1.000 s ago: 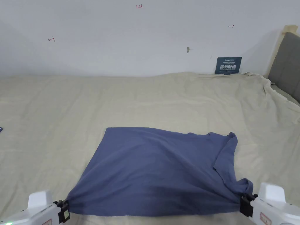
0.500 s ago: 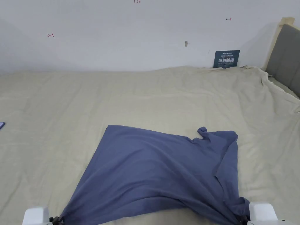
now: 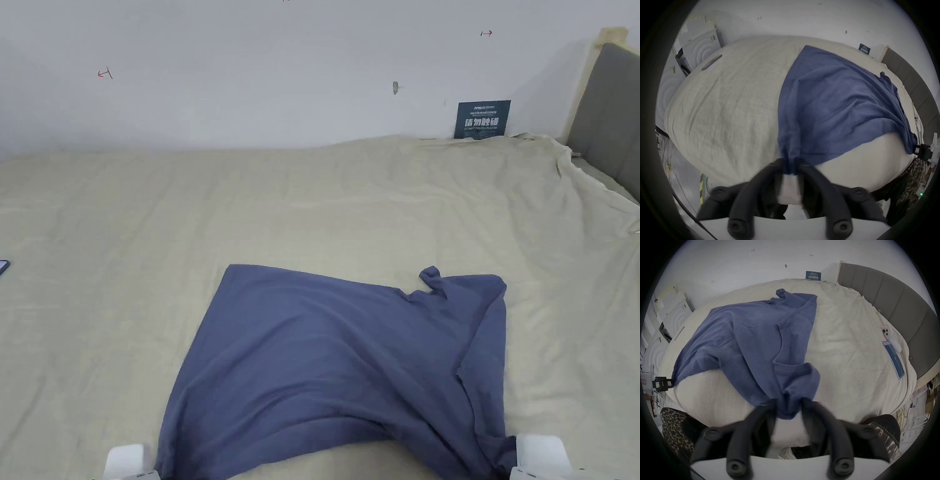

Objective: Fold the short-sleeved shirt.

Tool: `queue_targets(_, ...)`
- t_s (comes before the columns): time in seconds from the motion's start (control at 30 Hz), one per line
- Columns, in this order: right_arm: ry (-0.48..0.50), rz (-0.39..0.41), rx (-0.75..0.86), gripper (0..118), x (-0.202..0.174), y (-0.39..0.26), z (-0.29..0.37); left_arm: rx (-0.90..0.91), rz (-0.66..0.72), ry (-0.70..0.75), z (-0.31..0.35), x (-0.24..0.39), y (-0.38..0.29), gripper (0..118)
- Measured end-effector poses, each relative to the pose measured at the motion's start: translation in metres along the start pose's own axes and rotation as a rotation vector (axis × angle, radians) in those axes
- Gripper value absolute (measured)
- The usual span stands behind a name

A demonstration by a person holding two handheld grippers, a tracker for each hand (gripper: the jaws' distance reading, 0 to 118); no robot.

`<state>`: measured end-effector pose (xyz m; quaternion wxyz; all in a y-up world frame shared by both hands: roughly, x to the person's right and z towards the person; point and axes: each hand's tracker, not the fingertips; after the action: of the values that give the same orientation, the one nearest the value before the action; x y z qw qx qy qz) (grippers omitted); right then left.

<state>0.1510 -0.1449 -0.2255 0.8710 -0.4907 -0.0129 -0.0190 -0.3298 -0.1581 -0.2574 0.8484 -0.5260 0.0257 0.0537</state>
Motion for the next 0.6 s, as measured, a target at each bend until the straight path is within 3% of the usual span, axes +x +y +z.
queue_targets(0.07,0.017,-0.022,0.023,85,0.001,0.004,0.009,0.029,0.020,-0.050,0.006,0.002,0.005,100)
queue_targets(0.1,0.013,-0.033,0.044,97,0.004,0.008,0.012,0.044,0.034,-0.065,0.011,0.004,0.009,112)
queue_targets(0.13,0.017,-0.034,0.076,102,0.004,0.013,0.020,0.071,0.041,-0.085,0.018,0.006,0.014,117)
queue_targets(0.37,0.052,-0.041,0.316,102,0.000,0.058,0.087,0.333,-0.017,-0.132,0.079,0.035,0.060,117)
queue_targets(0.53,-0.006,-0.003,0.497,101,-0.011,0.085,0.130,0.469,-0.068,-0.168,0.114,0.056,0.100,117)
queue_targets(0.6,-0.034,0.003,0.551,91,-0.015,0.093,0.139,0.535,-0.062,-0.163,0.122,0.066,0.114,114)
